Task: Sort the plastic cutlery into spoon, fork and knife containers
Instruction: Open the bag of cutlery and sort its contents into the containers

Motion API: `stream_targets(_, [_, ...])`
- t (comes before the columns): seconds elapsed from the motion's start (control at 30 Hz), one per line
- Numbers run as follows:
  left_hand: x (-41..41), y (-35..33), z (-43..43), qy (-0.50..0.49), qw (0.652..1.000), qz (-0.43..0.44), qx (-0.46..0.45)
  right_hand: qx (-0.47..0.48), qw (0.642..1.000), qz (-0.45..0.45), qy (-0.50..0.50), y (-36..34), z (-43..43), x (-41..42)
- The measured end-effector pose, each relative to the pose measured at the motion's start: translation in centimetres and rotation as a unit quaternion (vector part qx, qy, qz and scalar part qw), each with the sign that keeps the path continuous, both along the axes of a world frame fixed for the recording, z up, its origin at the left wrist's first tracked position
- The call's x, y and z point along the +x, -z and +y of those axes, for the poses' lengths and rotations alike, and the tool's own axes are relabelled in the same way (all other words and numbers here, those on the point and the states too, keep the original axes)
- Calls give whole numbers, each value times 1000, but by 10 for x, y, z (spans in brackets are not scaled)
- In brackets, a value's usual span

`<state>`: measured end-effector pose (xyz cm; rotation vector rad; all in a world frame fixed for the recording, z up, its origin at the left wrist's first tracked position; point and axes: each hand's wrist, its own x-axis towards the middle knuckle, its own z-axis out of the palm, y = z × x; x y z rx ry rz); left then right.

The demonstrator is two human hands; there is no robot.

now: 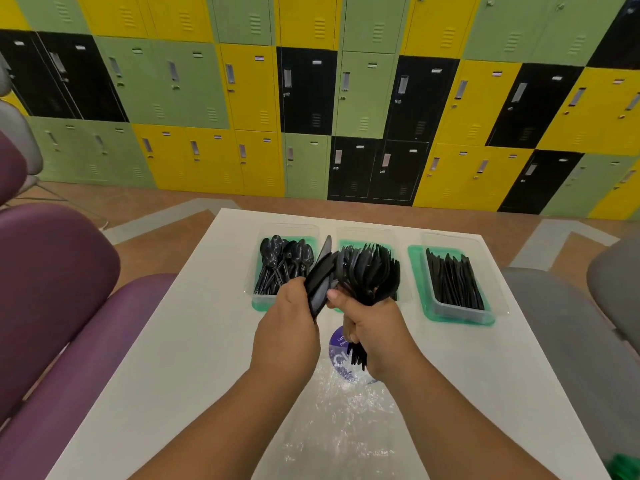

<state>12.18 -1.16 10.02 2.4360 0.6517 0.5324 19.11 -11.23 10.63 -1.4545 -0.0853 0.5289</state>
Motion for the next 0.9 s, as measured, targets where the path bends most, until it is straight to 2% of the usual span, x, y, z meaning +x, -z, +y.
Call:
stream_targets(0.27, [4,8,0,45,999,-14,7,42,998,16,-44,4,-7,8])
stream_targets(0.33, [6,8,1,56,998,-17,-35,59,996,34,-64,2,-8,11])
stream_targets(0.43, [10,7,3,47,982,-23,-180,95,988,70,-99,2,-10,14])
stream_targets(0.5, [14,5,6,24,951,-35,-306,99,985,75,-121,5,-11,17])
stream_targets(0.57, [16,3,11,17,895,-44,-443,109,979,88,-149,7,-13,19])
stream_targets(0.67, [18,-2,12,34,825,-59,-562,121,971,129,-163,6,-16,23])
stream_targets(0.77, [21,-5,12,63,779,-84,-618,17,987,87,-131,8,-16,26])
stream_targets(0.9, [27,-1,6,79,793,-69,-600,-163,979,-52,-110,10,-8,24])
